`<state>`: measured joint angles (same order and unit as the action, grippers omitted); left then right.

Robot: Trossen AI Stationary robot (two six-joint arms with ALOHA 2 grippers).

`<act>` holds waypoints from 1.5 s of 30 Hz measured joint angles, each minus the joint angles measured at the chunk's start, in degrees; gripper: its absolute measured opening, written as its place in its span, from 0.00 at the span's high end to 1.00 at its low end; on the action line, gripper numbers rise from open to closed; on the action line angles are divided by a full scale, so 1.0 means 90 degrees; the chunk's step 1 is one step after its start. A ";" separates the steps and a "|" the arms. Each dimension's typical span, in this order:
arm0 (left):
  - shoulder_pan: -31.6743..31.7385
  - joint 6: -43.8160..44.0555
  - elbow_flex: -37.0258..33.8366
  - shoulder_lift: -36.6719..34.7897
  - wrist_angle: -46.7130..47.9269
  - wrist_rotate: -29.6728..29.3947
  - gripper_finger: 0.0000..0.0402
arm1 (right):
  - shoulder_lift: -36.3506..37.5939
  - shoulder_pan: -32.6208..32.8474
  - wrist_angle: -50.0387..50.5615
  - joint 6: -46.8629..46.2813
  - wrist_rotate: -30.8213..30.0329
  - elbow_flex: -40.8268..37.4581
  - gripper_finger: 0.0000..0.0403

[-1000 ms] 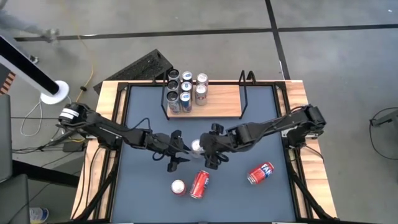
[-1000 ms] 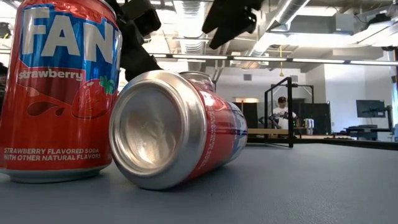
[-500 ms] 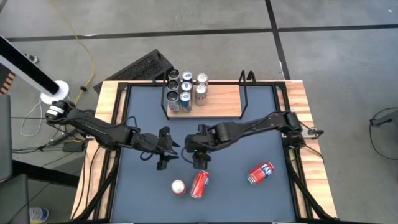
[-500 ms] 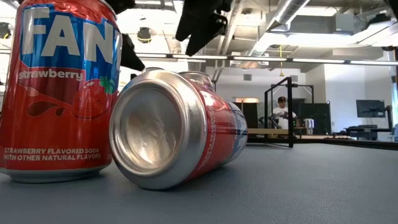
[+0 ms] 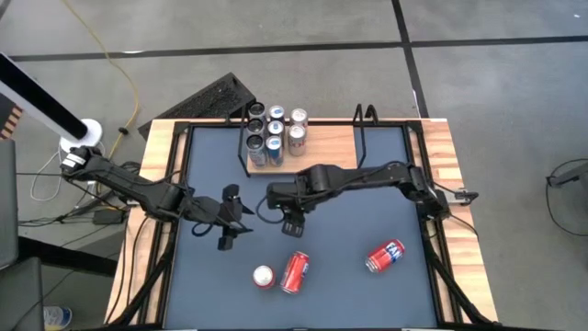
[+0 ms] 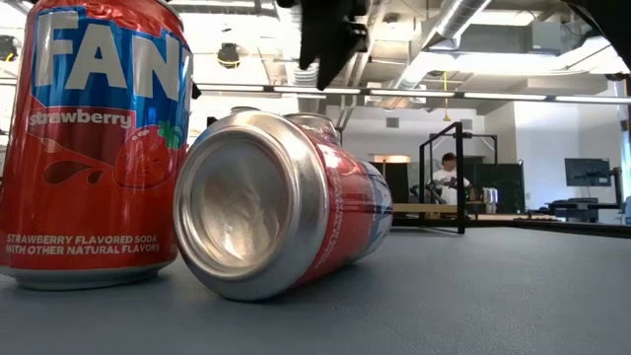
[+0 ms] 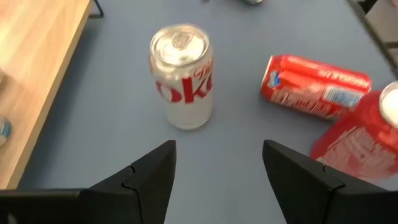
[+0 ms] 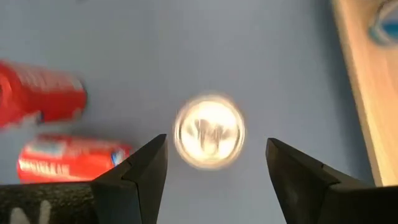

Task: Place canned beverage on shelf
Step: Put the silver soda can aligned with the other silver soda cans on the shelf

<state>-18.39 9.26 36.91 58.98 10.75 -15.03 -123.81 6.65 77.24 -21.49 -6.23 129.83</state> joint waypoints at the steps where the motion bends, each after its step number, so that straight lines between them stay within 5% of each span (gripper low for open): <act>1: 0.0000 0.0010 0.0000 -0.0002 0.0047 -0.0033 0.43 | 0.0000 -0.0005 0.0150 0.0021 0.0041 0.0008 0.37; 14: 0.0000 -0.0225 0.0000 0.0003 0.0032 -0.0110 0.43 | -0.0029 -0.0492 0.0570 0.0063 0.2126 0.0022 0.32; 20: 0.0002 -0.0234 0.0000 0.0003 0.0011 -0.0259 0.43 | -0.0029 -0.0498 0.0492 0.0002 0.1057 0.0020 0.31; 45: 0.0005 -0.0304 0.0000 0.0005 0.0038 -0.0259 0.43 | -0.0029 -0.0657 -0.1125 0.2026 0.0882 0.0020 0.31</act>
<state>-18.35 6.52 36.91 59.02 11.09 -17.37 -124.07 0.73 67.11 -3.25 1.71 130.02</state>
